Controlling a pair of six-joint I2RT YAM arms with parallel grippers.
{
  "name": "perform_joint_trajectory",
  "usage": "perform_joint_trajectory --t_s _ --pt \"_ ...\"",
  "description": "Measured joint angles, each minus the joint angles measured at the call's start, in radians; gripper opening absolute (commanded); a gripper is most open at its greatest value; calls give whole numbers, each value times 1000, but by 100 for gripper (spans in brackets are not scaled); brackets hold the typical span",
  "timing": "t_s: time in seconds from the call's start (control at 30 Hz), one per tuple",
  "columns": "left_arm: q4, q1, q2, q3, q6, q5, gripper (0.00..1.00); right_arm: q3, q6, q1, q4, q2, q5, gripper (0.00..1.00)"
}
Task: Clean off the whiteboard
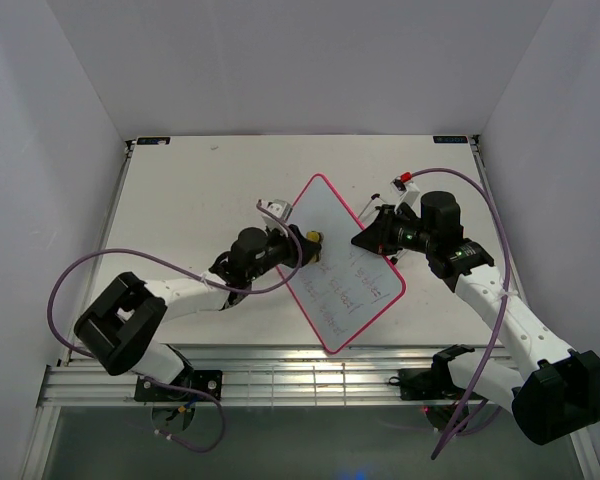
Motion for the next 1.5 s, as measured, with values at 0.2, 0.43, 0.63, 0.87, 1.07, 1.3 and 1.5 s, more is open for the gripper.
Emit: perform_joint_trajectory --t_s 0.2,0.43,0.63,0.87,1.07,1.3,1.5 --pt "64 -161 -64 2 8 -4 3 0 -7 0 15 0 -23 8" --pt "45 60 -21 37 -5 12 3 0 -6 6 43 0 -36 8" --pt "39 226 95 93 1 21 2 -3 20 11 50 0 -27 8" --pt "32 150 77 91 53 2 2 -13 25 11 44 1 -11 8" --pt "61 -174 -74 -16 97 -43 3 -13 27 20 40 26 -17 8" --pt "100 -351 -158 -94 95 -52 6 -12 18 50 92 39 -76 8" --pt "38 -40 -158 -77 41 -78 5 -12 19 51 111 39 -51 8"
